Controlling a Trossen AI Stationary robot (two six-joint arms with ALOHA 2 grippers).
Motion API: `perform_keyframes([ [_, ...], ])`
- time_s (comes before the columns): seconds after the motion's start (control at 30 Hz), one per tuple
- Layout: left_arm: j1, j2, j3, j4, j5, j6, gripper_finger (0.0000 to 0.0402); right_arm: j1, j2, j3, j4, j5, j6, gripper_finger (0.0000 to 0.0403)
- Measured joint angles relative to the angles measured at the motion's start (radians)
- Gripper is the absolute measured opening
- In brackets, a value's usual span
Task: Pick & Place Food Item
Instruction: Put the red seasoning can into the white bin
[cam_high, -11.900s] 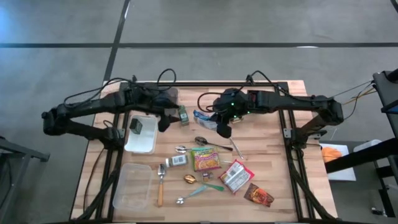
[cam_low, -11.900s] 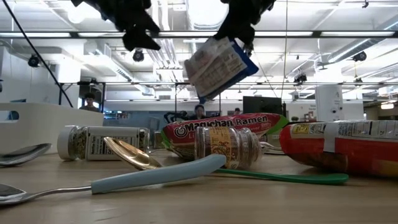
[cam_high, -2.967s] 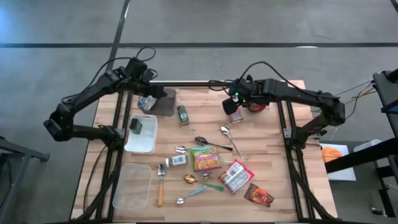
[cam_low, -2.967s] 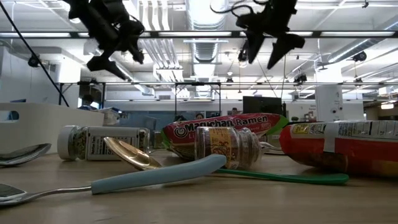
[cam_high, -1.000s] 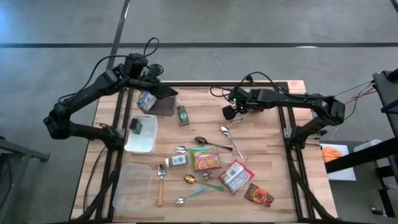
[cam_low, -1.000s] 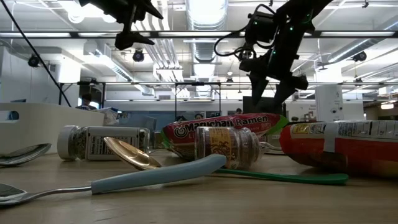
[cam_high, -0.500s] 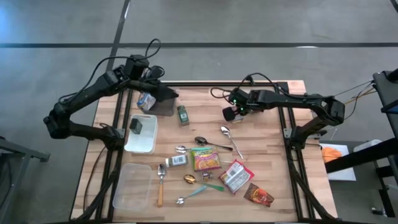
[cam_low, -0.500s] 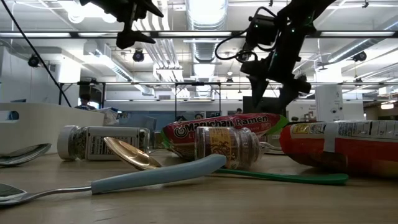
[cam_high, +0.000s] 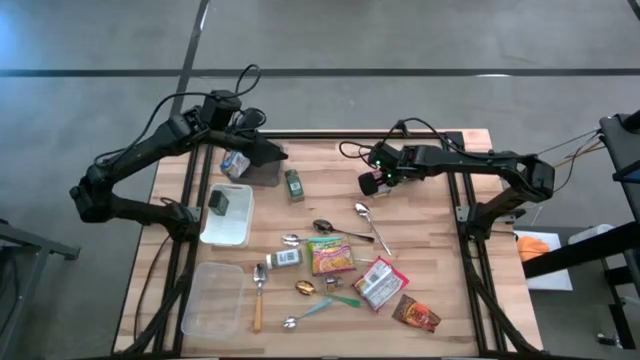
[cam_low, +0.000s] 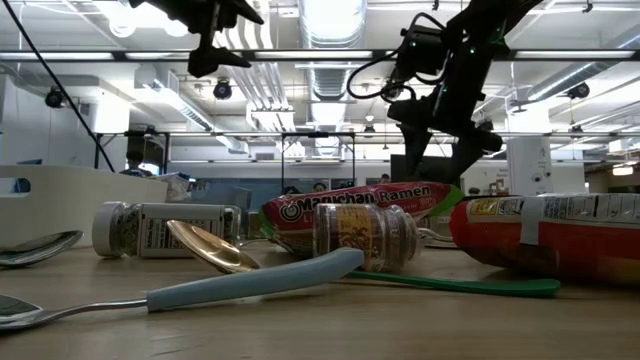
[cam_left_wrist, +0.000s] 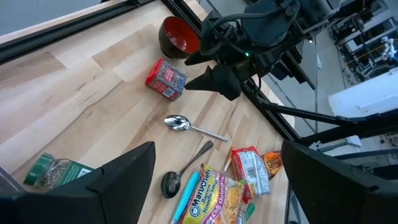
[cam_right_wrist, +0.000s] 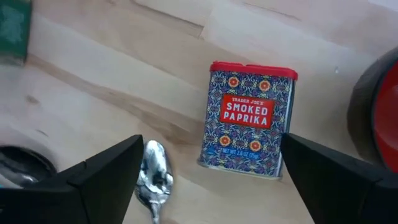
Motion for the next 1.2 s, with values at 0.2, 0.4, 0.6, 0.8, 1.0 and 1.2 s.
perform_keyframes([
  [0.2, -0.007, 0.0, 0.0, 0.0, -0.004, -0.01, 0.0351, 0.0, 0.053, 0.0, -0.001, 0.025, 0.016, 0.0371],
  [0.4, -0.007, 0.0, 0.0, 0.0, -0.004, -0.025, 0.0351, 0.0, 0.138, 0.0, -0.004, 0.033, 0.02, 0.0371],
  [0.6, -0.008, 0.0, 0.0, 0.0, -0.004, -0.025, 0.0351, 0.0, 0.172, -0.002, -0.004, 0.045, 0.027, 0.0371],
  [0.8, -0.009, 0.0, 0.0, 0.0, -0.004, -0.025, 0.0351, 0.0, 0.178, -0.001, -0.002, 0.05, 0.027, 0.0371],
  [1.0, -0.009, 0.0, 0.0, 0.0, -0.004, -0.026, 0.0351, 0.0, 0.179, -0.001, -0.001, 0.075, 0.026, 0.0371],
  [1.2, -0.011, 0.0, 0.0, 0.0, -0.004, -0.029, 0.0351, -0.001, 0.217, 0.0, 0.008, 0.077, -0.002, 0.0371],
])
